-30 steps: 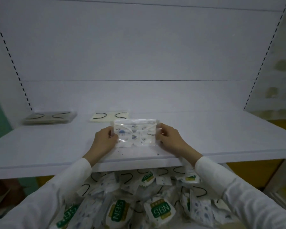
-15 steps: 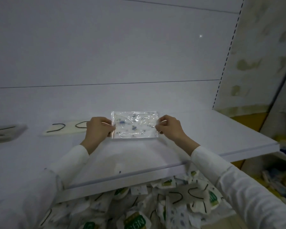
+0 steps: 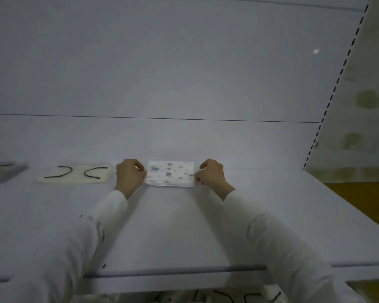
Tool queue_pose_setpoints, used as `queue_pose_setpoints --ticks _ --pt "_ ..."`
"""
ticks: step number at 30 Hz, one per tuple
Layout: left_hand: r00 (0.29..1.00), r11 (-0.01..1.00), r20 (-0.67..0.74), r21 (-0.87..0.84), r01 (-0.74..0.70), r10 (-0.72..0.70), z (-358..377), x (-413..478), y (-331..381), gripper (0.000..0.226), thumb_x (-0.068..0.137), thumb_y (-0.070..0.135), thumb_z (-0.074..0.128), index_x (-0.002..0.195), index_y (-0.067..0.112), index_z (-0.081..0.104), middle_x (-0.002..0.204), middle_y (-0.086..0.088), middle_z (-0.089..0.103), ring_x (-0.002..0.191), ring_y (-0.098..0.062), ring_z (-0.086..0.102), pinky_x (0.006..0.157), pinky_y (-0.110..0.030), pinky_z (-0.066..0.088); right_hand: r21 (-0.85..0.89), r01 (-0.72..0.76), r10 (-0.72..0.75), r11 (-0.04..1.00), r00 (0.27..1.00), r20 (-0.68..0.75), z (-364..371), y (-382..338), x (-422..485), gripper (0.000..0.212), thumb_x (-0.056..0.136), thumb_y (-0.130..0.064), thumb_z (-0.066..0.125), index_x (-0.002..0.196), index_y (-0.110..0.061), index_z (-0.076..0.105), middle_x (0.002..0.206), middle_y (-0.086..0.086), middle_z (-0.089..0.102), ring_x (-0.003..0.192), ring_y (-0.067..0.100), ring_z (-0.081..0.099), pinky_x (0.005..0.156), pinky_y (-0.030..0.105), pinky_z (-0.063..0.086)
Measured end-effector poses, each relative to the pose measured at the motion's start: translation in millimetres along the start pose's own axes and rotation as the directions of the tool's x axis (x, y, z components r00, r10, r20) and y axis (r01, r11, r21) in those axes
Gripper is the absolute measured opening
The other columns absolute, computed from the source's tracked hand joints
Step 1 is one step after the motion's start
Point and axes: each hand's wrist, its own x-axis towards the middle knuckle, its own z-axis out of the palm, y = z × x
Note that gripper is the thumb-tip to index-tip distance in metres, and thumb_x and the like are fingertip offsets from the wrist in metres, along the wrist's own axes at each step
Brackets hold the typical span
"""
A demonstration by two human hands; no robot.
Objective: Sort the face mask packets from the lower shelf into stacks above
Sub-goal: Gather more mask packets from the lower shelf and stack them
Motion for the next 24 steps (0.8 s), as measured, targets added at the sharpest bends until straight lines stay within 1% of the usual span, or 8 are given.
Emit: queue_pose_setpoints --ticks 3,7,10,13,17,19,22,24 --pt "0.997 0.999 0.072 0.042 -0.015 0.012 7 13 -6 0.009 0.078 0.004 0.068 0.082 -0.001 0.074 0.086 -0.018 0.073 0.087 -0.029 0.067 0.075 -0.021 0.041 -0.094 0.004 -0.004 0.996 1.0 0.005 10 1 13 0.028 0.078 -0.004 0.06 0.106 -0.001 0.06 0.113 0.016 0.059 0.1 0.033 0.06 0.083 0.035 0.051" --pt "0.976 0.997 0.219 0.068 -0.035 0.019 14 26 -12 0.01 0.078 0.0 0.067 0.083 -0.004 0.074 0.086 -0.019 0.072 0.084 -0.025 0.067 0.072 -0.019 0.042 -0.169 0.015 -0.016 0.986 1.0 0.0 20 7 26 0.024 0.082 -0.007 0.055 0.106 -0.008 0.059 0.114 0.013 0.056 0.1 0.032 0.058 0.081 0.032 0.046" --pt "0.965 0.996 0.259 0.073 -0.053 0.033 19 33 -13 0.01 0.08 -0.001 0.066 0.084 -0.006 0.074 0.088 -0.021 0.072 0.087 -0.029 0.067 0.08 -0.024 0.048 -0.188 0.02 -0.018 0.982 1.0 0.014 25 9 34 0.021 0.082 -0.011 0.058 0.1 -0.009 0.069 0.114 0.015 0.062 0.101 0.03 0.06 0.087 0.031 0.048" --pt "0.963 0.995 0.269 0.081 -0.053 0.03 22 39 -14 0.011 0.082 -0.001 0.064 0.085 -0.004 0.074 0.089 -0.018 0.072 0.089 -0.027 0.065 0.084 -0.023 0.045 -0.197 0.04 -0.035 0.98 0.999 0.028 28 11 39 0.021 0.084 -0.009 0.057 0.1 -0.006 0.07 0.113 0.016 0.063 0.103 0.031 0.06 0.088 0.031 0.047" --pt "0.944 0.987 0.324 0.121 -0.101 0.057 23 39 -18 0.021 0.082 0.002 0.054 0.071 -0.003 0.07 0.068 -0.013 0.065 0.07 -0.021 0.057 0.07 -0.022 0.039 -0.233 0.052 -0.038 0.971 0.997 0.063 32 11 40 0.021 0.088 -0.011 0.053 0.104 -0.005 0.064 0.117 0.017 0.059 0.104 0.032 0.058 0.089 0.033 0.046" --pt "0.932 0.982 0.353 0.134 -0.133 0.078 21 40 -20 0.021 0.085 0.006 0.052 0.078 -0.002 0.071 0.078 -0.014 0.068 0.077 -0.023 0.058 0.07 -0.021 0.037 -0.281 0.088 -0.067 0.956 0.994 0.083 31 9 36 0.021 0.088 -0.011 0.05 0.105 -0.005 0.061 0.115 0.017 0.06 0.105 0.032 0.056 0.087 0.034 0.045" --pt "0.915 0.951 0.364 0.181 -0.251 0.172 15 39 -20 0.02 0.089 0.01 0.055 0.102 0.002 0.067 0.107 -0.016 0.065 0.102 -0.031 0.058 0.086 -0.028 0.038 -0.326 0.14 -0.137 0.935 0.99 0.032 24 7 29 0.022 0.088 -0.011 0.048 0.108 -0.005 0.053 0.113 0.016 0.058 0.109 0.034 0.05 0.084 0.035 0.042" --pt "0.908 0.914 0.331 0.224 -0.339 0.256 9 37 -16 0.021 0.088 0.009 0.055 0.105 0.003 0.064 0.108 -0.02 0.062 0.105 -0.036 0.054 0.093 -0.032 0.035 -0.361 0.172 -0.182 0.916 0.983 0.007 17 5 21 0.028 0.091 -0.017 0.049 0.116 -0.006 0.05 0.118 0.016 0.056 0.113 0.035 0.046 0.086 0.037 0.041"
